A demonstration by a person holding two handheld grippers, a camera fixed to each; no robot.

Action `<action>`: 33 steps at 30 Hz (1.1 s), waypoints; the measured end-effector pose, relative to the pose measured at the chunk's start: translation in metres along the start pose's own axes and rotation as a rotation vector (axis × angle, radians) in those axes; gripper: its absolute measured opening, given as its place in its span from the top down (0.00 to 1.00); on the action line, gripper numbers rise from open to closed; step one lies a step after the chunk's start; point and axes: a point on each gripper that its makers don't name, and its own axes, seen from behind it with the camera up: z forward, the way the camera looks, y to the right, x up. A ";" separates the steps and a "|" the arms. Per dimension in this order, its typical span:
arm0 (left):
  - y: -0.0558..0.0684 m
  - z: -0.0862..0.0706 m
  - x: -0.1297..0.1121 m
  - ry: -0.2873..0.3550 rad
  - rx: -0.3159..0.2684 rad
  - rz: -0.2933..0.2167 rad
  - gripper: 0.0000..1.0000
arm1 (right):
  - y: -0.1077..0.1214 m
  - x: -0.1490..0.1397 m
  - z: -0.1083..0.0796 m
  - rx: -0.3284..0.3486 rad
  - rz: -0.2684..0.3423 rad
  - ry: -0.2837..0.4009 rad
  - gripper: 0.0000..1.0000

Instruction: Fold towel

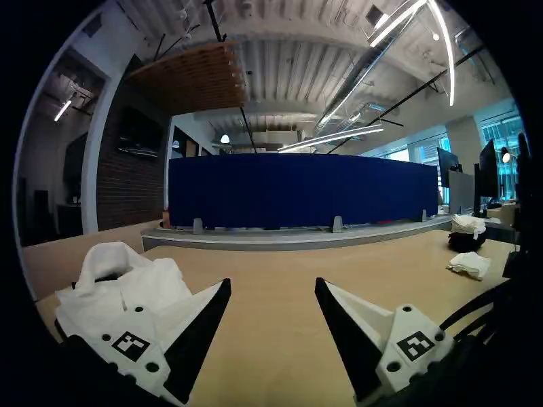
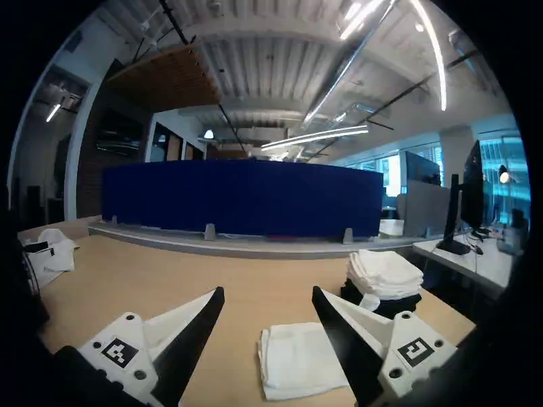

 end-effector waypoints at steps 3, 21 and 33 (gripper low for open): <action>0.000 0.000 0.000 0.000 0.000 0.000 0.08 | 0.008 -0.007 0.001 -0.004 0.023 0.008 0.00; 0.000 -0.001 0.000 0.000 0.000 0.000 0.08 | 0.006 -0.028 0.008 0.029 0.093 0.043 0.00; 0.001 -0.001 0.000 0.000 0.000 0.000 0.08 | 0.003 -0.037 0.004 0.028 0.073 0.062 0.00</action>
